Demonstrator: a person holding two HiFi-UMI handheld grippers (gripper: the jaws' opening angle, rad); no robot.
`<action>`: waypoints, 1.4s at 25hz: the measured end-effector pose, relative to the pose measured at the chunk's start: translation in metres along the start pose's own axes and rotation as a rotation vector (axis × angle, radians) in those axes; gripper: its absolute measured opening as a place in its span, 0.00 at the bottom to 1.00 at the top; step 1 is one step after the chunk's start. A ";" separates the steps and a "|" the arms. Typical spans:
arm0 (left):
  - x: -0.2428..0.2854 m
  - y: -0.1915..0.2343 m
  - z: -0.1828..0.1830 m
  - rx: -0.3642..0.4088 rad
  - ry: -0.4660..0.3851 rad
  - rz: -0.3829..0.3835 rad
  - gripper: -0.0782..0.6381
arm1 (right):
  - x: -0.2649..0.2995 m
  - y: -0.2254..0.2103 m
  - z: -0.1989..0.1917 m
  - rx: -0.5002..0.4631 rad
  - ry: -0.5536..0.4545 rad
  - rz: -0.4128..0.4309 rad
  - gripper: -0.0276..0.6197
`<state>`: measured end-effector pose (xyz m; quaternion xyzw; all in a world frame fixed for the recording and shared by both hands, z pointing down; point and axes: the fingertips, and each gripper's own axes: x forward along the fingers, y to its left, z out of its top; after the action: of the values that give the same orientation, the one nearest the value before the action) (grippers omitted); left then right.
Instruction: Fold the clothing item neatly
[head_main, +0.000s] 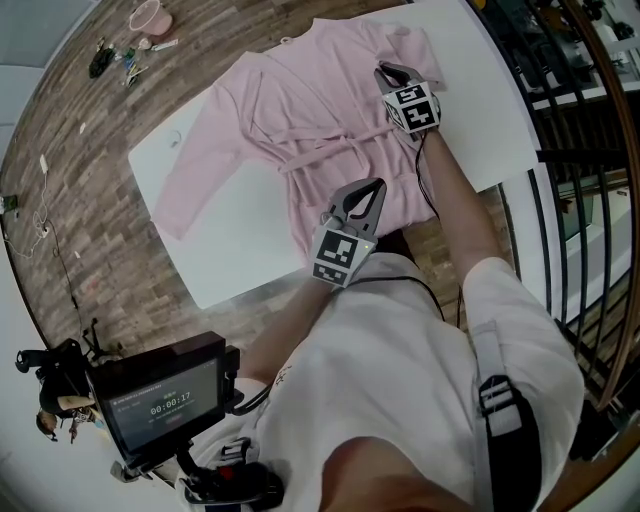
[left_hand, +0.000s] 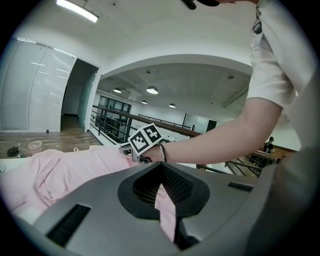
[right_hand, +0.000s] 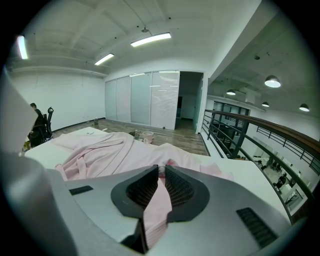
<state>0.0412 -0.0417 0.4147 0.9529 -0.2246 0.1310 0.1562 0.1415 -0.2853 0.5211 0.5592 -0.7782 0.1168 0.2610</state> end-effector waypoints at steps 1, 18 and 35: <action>-0.001 0.001 -0.001 -0.002 0.000 0.002 0.11 | 0.001 0.002 0.000 -0.001 0.000 0.003 0.12; -0.010 0.001 -0.011 -0.020 -0.005 0.008 0.11 | 0.008 0.042 0.003 -0.012 -0.007 0.051 0.12; -0.027 0.014 -0.023 -0.036 -0.006 0.031 0.11 | 0.023 0.089 0.004 -0.023 -0.009 0.106 0.12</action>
<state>0.0075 -0.0355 0.4303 0.9468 -0.2420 0.1266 0.1705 0.0517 -0.2746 0.5399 0.5145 -0.8093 0.1189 0.2571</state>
